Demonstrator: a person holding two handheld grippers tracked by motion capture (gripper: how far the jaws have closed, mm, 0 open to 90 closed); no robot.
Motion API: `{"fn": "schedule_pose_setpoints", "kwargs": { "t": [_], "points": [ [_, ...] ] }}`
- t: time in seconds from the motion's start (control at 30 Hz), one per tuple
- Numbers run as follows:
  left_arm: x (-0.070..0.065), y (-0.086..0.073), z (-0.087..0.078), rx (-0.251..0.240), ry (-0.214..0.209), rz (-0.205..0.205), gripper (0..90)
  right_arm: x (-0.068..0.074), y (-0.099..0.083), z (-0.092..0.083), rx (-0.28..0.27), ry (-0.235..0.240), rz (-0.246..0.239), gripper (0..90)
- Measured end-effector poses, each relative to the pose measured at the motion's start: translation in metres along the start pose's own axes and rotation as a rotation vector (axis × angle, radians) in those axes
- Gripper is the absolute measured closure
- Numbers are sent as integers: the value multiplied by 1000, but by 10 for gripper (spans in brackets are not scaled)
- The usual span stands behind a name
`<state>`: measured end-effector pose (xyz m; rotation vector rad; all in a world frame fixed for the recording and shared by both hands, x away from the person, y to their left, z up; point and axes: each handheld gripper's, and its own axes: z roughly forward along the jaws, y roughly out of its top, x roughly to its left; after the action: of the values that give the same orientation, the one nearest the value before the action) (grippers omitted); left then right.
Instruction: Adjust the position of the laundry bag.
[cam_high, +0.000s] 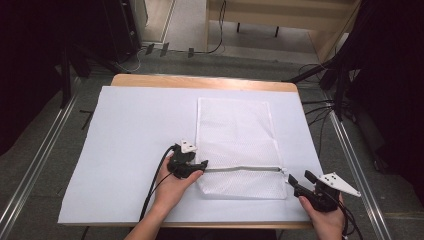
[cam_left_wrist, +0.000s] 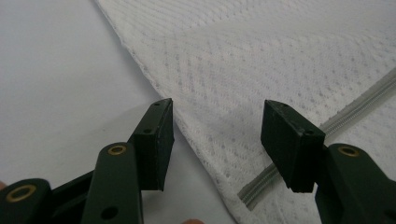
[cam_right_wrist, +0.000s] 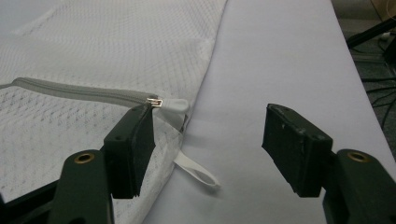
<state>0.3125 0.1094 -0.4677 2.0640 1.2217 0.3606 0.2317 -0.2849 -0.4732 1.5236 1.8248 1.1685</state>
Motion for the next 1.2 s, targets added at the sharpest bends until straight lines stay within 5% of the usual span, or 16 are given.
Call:
{"fn": "schedule_pose_setpoints", "kwargs": {
  "t": [0.1, 0.33, 0.5, 0.53, 0.6, 0.73, 1.2],
  "points": [
    [-2, 1, 1, 4, 26, -9, 460, 1, 0, 1, 4, 1, -6, 351],
    [-10, 0, 2, 16, 100, 56, 596, 1, -1, 4, 17, 7, -8, 352],
    [-8, 3, 2, 32, 89, 75, 766, 3, -2, 5, 23, 13, -11, 354],
    [-7, 4, 2, 34, 69, 75, 854, 4, -1, 5, 21, 12, -12, 354],
    [-6, 4, 2, 38, 48, 78, 885, 4, -1, 4, 20, 14, -10, 355],
    [0, 3, 0, 22, 11, 37, 900, 4, -1, 1, 16, 17, -7, 375],
    [43, -25, -39, -38, 57, -72, 900, 13, 2, -2, 35, 54, -33, 366]
  ]
}}
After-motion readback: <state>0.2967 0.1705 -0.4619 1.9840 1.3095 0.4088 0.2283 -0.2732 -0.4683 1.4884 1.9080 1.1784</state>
